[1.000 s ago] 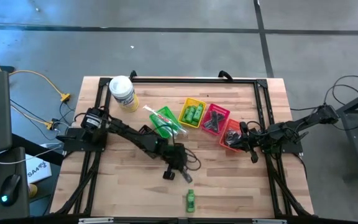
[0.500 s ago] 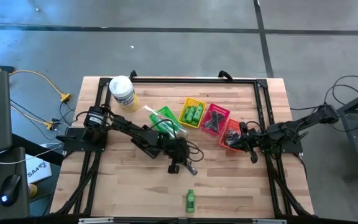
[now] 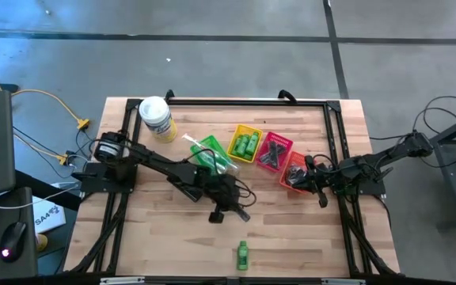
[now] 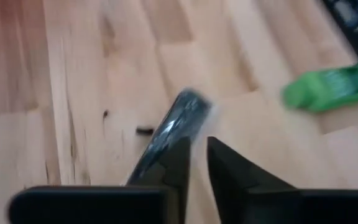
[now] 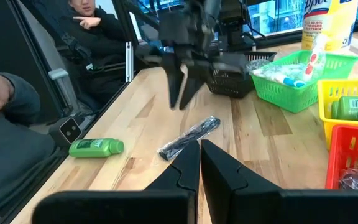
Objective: Pick & Place Travel size toiletries
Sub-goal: Put the black comb into the red bin
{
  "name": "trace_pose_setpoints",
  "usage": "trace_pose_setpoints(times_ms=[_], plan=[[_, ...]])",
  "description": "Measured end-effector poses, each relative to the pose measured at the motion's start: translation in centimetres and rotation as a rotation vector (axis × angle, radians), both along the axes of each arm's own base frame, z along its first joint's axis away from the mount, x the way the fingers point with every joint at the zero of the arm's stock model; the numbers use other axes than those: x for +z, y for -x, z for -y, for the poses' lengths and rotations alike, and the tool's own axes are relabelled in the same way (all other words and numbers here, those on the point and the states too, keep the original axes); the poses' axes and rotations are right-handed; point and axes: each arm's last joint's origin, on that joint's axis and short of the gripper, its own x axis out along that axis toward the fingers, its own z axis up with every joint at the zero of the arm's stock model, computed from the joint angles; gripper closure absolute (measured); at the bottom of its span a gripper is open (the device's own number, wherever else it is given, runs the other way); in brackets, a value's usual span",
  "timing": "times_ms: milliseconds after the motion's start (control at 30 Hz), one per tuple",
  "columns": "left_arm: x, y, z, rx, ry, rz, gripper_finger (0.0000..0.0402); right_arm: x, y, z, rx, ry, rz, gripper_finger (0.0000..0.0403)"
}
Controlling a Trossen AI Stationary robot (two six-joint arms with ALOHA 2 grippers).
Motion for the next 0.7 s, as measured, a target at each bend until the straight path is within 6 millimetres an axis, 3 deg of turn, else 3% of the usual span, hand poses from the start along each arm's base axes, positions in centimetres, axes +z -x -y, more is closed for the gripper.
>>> trace_pose_setpoints(times_ms=[200, 333, 567, 700], plan=[[4.0, 1.7, 0.1, -0.035, 0.048, 0.035, 0.0278, 0.2, 0.0, 0.0, -0.001, -0.002, 0.018, 0.0396], [7.8, 3.9, -0.3, -0.033, 0.033, 0.085, 0.0252, 0.2, -0.1, 0.1, -0.034, 0.003, 0.025, 0.0396], [14.7, 9.1, -1.8, 0.17, -0.18, 0.264, 0.0268, 0.1, -0.1, 0.1, -0.052, 0.01, 0.016, 0.0396], [16.0, 12.6, -2.7, 0.248, -0.216, 0.327, 0.0302, 0.2, -0.3, 0.1, -0.053, 0.004, 0.02, 0.0396]])
